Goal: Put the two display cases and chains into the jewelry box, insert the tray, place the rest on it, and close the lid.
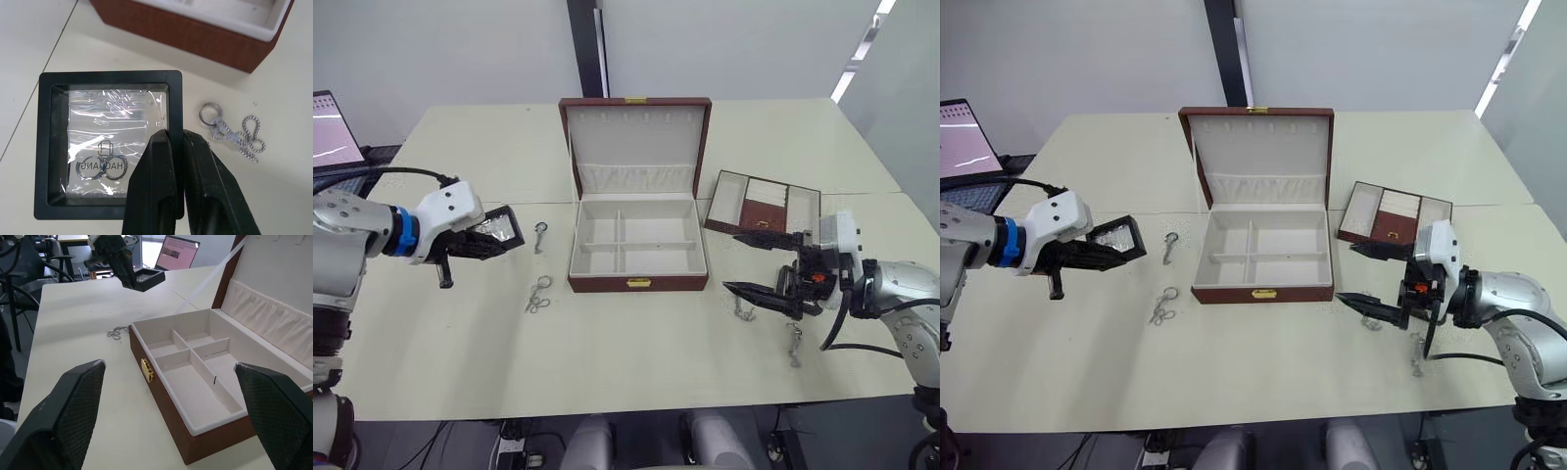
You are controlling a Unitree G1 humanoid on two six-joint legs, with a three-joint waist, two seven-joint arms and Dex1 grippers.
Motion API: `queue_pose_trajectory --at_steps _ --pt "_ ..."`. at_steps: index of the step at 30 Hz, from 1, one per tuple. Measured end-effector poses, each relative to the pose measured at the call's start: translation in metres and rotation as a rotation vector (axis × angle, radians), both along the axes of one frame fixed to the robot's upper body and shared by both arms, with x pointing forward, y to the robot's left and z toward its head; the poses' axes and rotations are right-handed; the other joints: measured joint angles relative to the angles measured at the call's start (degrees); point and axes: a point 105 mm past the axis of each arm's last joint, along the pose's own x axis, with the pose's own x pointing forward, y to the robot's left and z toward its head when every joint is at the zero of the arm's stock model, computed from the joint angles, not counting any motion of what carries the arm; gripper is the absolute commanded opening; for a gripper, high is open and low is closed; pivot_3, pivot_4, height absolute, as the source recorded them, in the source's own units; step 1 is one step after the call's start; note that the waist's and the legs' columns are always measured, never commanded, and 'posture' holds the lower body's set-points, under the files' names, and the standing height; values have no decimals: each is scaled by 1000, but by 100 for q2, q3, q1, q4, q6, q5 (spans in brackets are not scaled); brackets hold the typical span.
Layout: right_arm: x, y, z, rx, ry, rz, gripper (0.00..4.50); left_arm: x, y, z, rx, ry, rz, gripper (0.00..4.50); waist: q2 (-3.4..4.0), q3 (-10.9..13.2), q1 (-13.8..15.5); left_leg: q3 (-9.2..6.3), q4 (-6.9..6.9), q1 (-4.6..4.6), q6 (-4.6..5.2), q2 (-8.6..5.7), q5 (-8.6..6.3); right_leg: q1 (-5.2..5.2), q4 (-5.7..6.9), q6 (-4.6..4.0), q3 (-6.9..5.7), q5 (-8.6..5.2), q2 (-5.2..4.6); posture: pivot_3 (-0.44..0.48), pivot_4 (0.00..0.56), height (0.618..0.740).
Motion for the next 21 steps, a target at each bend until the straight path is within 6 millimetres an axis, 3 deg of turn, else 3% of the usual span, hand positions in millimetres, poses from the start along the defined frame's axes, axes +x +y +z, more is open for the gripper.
queue_pose_trajectory --at_steps 4,12,21 --pt "-3 -5 5 7 -10 -48 4500 8 -34 21 -27 -29 -86 31 -2 1 32 0 1 -3 0 -2 0 3 -3 0 1 0 0 0 150 740" --pt "-9 -17 0 3 -14 -176 4500 26 -111 28 -79 -14 -297 31 -6 2 54 0 7 -9 0 -3 0 -1 -2 0 2 0 2 0 150 740" --pt "-16 -21 -5 22 -22 -289 4500 48 -160 -1 -73 15 -417 31 -7 3 41 -1 13 -10 0 -3 0 0 -1 0 3 0 4 0 150 740"
